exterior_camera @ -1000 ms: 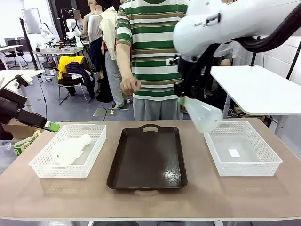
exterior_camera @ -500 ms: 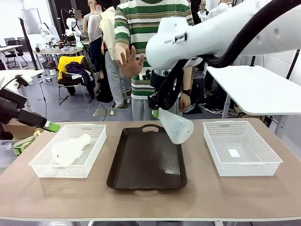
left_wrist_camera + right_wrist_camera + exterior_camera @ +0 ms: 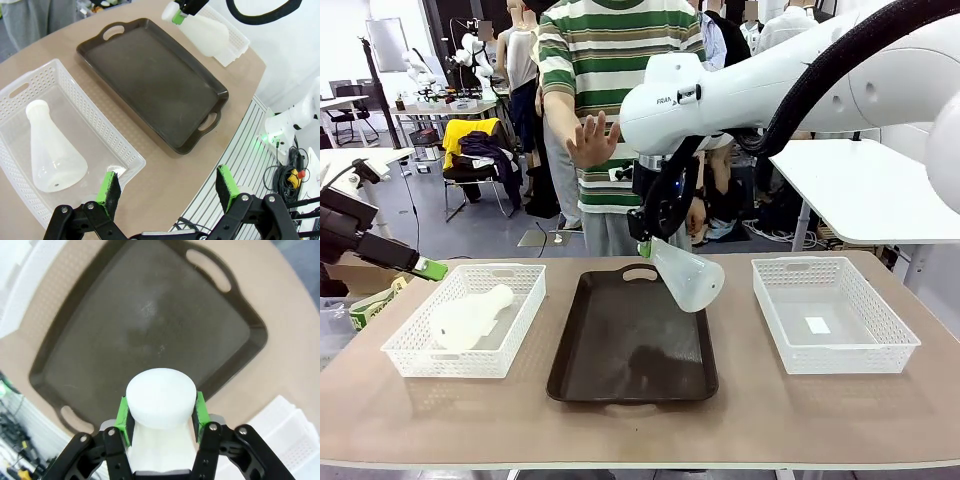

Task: Prepare the laboratory tools.
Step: While moving the picked Big flask to the Handle tray indicated by the person, stop as directed by the person.

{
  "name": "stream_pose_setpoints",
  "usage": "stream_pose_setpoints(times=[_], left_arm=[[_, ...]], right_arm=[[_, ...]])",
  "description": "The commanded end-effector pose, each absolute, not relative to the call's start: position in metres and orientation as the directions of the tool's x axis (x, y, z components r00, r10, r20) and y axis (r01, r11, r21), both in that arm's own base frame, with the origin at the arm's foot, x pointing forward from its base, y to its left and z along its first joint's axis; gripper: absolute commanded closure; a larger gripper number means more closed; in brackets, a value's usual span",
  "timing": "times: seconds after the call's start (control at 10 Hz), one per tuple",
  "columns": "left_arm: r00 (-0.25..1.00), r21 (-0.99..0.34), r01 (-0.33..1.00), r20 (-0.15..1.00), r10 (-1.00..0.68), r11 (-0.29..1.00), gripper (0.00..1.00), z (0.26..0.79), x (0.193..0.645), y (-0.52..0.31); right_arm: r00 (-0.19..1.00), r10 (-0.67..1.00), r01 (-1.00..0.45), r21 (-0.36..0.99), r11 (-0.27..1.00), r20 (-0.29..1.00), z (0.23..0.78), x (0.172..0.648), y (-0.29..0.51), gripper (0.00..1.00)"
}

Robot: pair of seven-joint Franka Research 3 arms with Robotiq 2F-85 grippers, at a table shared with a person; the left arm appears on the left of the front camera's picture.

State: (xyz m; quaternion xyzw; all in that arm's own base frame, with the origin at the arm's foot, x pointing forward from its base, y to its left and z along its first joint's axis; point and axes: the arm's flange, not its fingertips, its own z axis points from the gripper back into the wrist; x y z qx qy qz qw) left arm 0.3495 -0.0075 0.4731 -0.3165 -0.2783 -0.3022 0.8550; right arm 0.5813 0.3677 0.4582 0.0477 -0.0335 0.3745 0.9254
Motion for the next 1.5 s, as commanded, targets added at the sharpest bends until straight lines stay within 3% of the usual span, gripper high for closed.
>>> stream_pose_setpoints(times=[0.0,1.4], left_arm=[[0.647,-0.375,0.708,0.685,-0.336,0.599,0.0,0.4715,0.3506,-0.0057],[0.647,-0.375,0.708,0.685,-0.336,0.599,0.0,0.4715,0.3506,-0.0057]], right_arm=[[0.715,0.693,-0.699,0.066,0.712,0.091,0.4507,0.5786,0.3692,1.0],[0.715,0.693,-0.699,0.066,0.712,0.091,0.4507,0.5786,0.3692,1.0]])
